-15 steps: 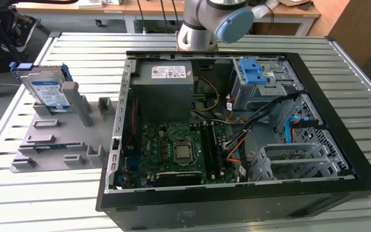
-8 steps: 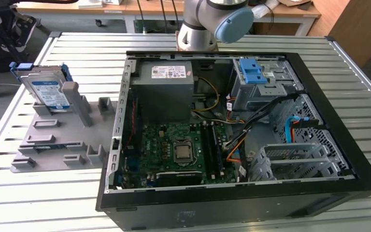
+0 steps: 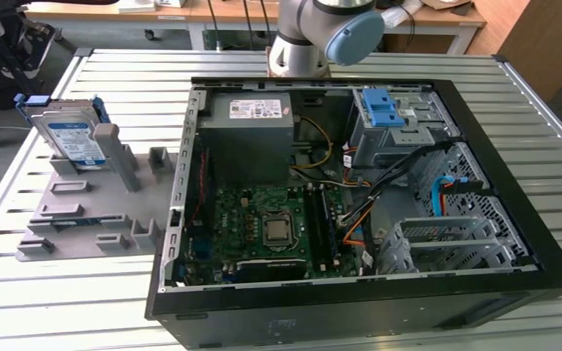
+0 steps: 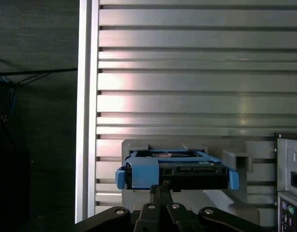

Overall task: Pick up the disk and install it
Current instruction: 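Pick up the disk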

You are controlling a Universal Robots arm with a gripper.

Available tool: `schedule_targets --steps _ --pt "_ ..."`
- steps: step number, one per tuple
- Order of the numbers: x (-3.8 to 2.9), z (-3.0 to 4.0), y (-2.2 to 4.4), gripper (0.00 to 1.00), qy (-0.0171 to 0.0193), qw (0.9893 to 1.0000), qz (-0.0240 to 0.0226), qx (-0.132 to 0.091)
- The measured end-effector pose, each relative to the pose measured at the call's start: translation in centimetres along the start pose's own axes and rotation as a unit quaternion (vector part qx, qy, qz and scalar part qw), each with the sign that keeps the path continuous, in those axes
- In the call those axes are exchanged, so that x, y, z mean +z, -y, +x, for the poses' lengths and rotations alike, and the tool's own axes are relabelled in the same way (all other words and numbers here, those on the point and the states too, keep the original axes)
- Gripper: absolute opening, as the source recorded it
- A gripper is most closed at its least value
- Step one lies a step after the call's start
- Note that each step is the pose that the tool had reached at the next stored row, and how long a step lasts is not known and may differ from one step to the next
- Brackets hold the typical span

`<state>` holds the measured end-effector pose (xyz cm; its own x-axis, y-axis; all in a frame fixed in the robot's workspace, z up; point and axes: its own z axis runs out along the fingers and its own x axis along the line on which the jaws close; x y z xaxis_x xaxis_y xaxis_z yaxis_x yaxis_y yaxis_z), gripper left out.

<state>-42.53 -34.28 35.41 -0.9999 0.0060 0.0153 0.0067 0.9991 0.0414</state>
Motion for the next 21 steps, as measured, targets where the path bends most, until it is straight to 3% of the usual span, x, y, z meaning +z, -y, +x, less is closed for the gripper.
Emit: schedule_targets --steps 21 --pt "0.00 0.00 0.00 0.11 -0.0010 0.9997 0.0003 -0.024"
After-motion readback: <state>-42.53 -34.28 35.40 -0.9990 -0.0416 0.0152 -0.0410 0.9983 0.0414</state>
